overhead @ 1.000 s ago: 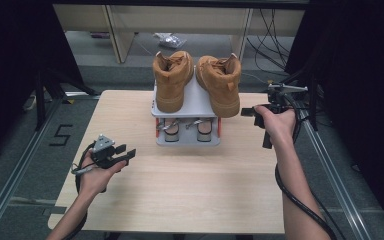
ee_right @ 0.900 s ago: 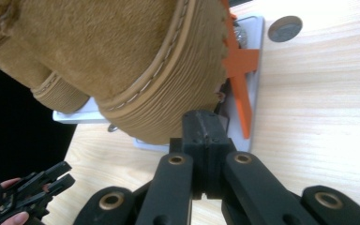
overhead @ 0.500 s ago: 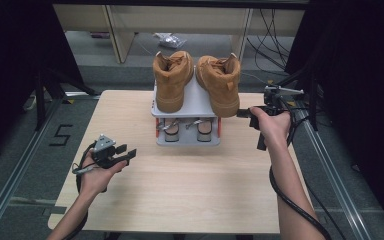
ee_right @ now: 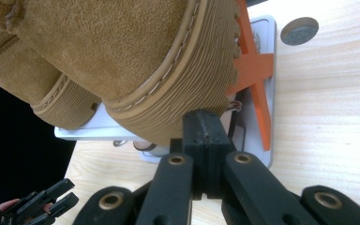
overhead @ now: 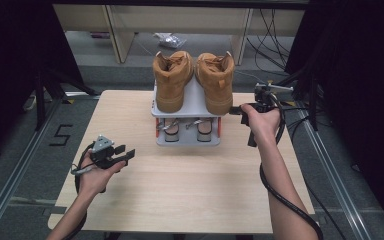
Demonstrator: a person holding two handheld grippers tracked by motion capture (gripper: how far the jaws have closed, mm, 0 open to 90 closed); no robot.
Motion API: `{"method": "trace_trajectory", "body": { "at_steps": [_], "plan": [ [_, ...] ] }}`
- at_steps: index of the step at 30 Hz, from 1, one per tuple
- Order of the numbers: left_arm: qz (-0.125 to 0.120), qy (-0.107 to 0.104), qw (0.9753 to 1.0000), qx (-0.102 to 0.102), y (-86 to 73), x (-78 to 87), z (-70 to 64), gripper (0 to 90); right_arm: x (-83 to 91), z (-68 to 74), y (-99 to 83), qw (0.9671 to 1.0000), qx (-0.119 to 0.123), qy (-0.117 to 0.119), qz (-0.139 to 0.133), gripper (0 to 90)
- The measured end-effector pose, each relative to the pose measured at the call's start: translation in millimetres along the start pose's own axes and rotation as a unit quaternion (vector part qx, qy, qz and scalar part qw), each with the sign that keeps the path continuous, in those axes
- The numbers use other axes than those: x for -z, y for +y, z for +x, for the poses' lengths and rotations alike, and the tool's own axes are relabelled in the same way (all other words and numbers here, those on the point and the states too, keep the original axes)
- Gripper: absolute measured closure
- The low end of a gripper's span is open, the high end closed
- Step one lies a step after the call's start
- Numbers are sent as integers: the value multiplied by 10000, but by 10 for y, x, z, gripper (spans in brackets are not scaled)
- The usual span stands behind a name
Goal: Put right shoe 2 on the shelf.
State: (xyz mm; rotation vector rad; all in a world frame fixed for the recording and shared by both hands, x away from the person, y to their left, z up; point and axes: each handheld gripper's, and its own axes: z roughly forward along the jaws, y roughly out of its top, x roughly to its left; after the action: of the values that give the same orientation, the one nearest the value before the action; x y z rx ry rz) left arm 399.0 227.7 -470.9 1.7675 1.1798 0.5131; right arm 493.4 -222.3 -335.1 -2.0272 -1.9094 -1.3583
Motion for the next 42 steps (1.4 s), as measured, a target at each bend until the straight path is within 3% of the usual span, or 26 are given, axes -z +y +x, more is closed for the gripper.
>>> {"method": "trace_trajectory", "body": {
  "at_steps": [1,2,4,5,6,7,8,10,11,16,19,20,21,25,27,29,30,31,32,34,35,36,37,41,42],
  "plan": [
    [-6,27,10000,-1,-2,0,-5,528,-13,0,3,10000,48,27,-23,900],
    [-9,17,10000,5,-4,0,-6,528,-23,27,3,10000,-51,38,32,900],
    [-1,14,10000,12,-7,0,-10,528,-54,27,11,9998,182,-29,7,900],
    [2,13,10000,13,-7,0,-10,528,-62,65,8,9999,-30,-2,107,900],
    [2,13,10000,10,-7,0,-10,528,-84,54,12,9999,155,14,40,900],
    [3,15,10000,10,-7,1,-9,528,-96,81,14,9999,36,-8,122,900],
    [3,13,10000,7,-7,2,-7,528,-116,82,17,9999,128,-10,71,900],
    [-2,10,10000,5,-8,5,-3,528,-135,113,16,9999,6,8,106,900],
    [12,20,10000,1,-10,9,1,528,-143,96,21,9998,154,2,92,900],
    [4,8,10000,28,-19,-2,4,527,-146,128,25,9998,85,-120,163,900],
    [-5,10,10000,22,-19,3,-4,526,-148,113,18,9999,114,2,121,897],
    [-2,14,10000,26,-18,4,-4,526,-144,132,9,9999,-32,-35,137,885],
    [-17,19,10000,43,-17,5,-4,526,-147,98,10,9997,219,-57,81,873],
    [-56,40,10000,50,-19,15,10,523,-125,90,-21,9995,277,-122,4,814],
    [-64,56,9999,61,-22,23,21,521,-104,93,-39,9990,344,-268,-67,770],
    [-61,84,9999,67,-25,35,28,520,-79,76,-47,9988,434,-187,-145,742],
    [-103,58,9999,97,-31,32,31,520,-67,82,-59,9990,368,-206,-148,726],
    [-94,60,9999,84,-35,36,36,519,-58,52,-64,9978,561,-249,-231,714],
    [-86,64,9999,82,-42,41,39,519,-48,73,-81,9990,328,-236,-211,701],
    [-97,92,9999,105,-58,47,36,518,-21,50,-113,9992,268,-181,-235,665],
    [-124,91,9998,109,-66,48,35,517,-11,6,-122,9981,487,-195,-314,652],
    [-104,102,9998,100,-73,55,41,517,-6,-25,-140,9976,559,-154,-382,641],
    [-117,101,9998,105,-82,58,46,516,6,-42,-161,9979,513,-124,-379,630],
    [-129,149,9997,146,-118,69,65,515,29,-200,-244,9956,753,-134,-537,582],
    [-126,167,9997,150,-127,75,70,515,44,-231,-275,9961,703,-179,-509,574]
  ]
}}
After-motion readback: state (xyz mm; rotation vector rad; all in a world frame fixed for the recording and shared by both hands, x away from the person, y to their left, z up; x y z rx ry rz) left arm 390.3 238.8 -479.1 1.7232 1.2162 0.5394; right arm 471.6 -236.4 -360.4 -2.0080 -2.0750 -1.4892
